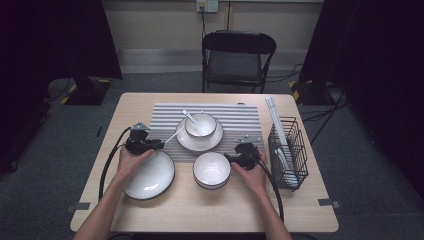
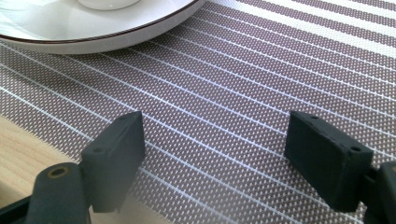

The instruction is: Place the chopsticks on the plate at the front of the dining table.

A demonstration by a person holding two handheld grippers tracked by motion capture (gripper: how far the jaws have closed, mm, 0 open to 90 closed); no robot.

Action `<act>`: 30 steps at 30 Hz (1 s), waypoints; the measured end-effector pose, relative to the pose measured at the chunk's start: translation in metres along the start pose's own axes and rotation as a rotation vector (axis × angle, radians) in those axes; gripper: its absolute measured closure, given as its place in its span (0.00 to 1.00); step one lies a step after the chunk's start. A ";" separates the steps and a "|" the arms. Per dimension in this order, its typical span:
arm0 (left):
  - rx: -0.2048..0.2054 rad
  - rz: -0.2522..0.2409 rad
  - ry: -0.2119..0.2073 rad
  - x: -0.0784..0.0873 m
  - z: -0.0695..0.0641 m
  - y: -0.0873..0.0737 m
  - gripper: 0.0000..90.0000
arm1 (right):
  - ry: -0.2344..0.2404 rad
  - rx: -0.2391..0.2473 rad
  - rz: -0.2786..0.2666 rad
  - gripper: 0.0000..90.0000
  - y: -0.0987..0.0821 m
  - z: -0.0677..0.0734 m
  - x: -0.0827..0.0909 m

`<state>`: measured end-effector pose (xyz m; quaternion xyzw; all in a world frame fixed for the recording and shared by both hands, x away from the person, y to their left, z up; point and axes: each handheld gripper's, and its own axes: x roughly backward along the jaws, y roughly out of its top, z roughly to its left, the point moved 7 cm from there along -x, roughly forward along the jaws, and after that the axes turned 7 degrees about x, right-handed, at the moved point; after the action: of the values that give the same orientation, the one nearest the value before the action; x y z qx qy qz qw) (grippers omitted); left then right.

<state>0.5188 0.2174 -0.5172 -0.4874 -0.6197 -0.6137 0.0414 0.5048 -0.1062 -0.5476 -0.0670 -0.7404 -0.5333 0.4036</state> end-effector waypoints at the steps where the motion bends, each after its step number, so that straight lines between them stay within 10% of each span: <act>1: 0.013 0.002 -0.012 -0.001 -0.001 0.000 0.80 | 0.000 0.000 0.000 0.22 0.000 0.000 0.000; 9: 0.020 0.011 -0.037 -0.011 -0.005 -0.001 0.96 | 0.000 0.001 0.000 0.22 0.000 0.000 0.000; 30: 0.028 -0.012 -0.067 -0.021 -0.015 0.003 0.94 | 0.001 0.001 0.000 0.22 0.000 0.000 0.000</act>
<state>0.5233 0.1926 -0.5254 -0.5033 -0.6322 -0.5886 0.0235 0.5049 -0.1062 -0.5476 -0.0666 -0.7405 -0.5331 0.4039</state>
